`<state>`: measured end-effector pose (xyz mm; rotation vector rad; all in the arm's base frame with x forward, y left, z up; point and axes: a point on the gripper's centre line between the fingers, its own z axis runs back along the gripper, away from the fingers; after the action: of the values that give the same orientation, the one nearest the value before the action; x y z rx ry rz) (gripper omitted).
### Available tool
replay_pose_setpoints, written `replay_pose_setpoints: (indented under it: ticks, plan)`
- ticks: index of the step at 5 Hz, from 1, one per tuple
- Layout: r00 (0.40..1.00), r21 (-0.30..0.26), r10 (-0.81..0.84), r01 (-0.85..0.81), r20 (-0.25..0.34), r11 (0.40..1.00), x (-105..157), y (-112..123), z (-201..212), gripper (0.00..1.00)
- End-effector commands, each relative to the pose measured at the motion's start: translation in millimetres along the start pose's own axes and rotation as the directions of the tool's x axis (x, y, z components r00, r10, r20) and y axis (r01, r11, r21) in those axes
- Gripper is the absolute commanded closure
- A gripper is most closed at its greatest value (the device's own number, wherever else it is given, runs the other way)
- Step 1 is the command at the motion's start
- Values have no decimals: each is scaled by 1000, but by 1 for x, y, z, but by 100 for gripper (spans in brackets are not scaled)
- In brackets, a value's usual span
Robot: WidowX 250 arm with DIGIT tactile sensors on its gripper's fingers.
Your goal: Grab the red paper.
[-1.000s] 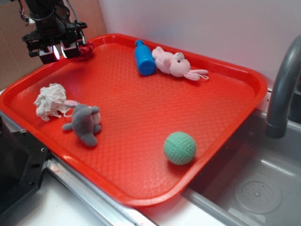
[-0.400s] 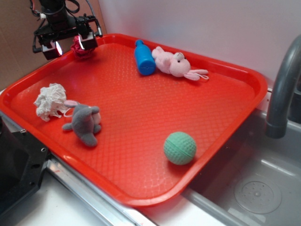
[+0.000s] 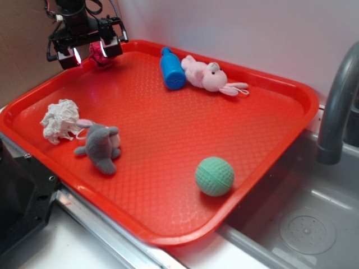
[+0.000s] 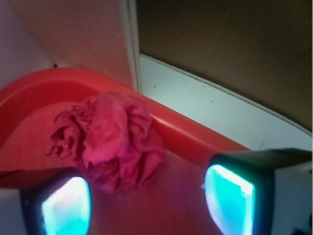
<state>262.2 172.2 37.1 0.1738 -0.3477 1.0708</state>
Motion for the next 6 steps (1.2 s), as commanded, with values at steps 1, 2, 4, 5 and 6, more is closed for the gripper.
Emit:
replay_pose_setpoints:
  ticks: [1, 2, 4, 5, 6]
  plan:
    - [999, -37, 0, 1, 33, 999, 7, -2, 9, 0]
    - [1000, -47, 22, -21, 22, 999, 10, -3, 9, 0]
    - [999, -91, 37, -36, 12, 995, 13, -8, 23, 0]
    - [999, -97, 38, -36, 25, 995, 17, -11, 21, 0]
    - [998, -125, 34, -28, 49, 992, 21, -21, 25, 0]
